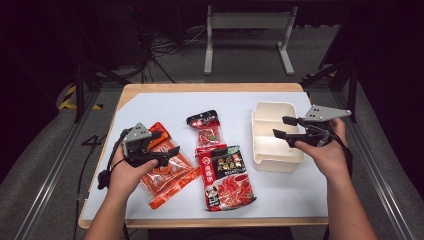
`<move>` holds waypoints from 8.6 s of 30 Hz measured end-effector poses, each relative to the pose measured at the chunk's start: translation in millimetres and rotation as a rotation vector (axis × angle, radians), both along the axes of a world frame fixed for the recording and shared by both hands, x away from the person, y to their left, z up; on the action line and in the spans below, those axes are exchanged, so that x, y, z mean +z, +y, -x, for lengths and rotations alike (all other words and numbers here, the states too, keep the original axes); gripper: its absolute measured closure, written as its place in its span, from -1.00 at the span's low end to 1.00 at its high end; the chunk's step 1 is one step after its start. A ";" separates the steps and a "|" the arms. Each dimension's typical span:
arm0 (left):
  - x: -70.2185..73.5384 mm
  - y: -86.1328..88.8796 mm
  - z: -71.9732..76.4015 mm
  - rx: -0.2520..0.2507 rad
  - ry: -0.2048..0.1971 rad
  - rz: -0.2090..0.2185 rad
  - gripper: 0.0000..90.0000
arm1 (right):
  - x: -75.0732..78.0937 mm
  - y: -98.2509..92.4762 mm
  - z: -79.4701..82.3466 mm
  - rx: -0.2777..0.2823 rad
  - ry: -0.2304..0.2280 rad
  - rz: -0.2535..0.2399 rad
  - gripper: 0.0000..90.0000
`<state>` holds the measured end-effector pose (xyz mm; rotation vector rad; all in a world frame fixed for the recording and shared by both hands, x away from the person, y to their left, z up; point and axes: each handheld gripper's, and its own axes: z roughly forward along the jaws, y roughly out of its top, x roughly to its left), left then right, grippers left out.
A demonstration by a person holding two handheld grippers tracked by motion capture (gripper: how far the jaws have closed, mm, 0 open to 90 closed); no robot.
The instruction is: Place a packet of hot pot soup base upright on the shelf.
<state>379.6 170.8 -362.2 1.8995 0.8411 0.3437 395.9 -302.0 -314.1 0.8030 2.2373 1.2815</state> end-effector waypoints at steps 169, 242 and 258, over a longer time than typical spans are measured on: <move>49.6 -70.5 29.9 -0.146 -0.173 0.146 0.90 | 15.9 104.2 8.9 0.345 0.098 -0.060 -0.09; 41.4 -11.5 2.3 -0.070 -0.041 0.086 -0.33 | 81.9 66.3 -47.2 0.336 0.044 0.023 0.81; 37.3 -5.7 -1.4 -0.048 -0.018 0.086 -0.41 | 92.6 40.2 -73.1 0.290 -0.008 0.055 0.80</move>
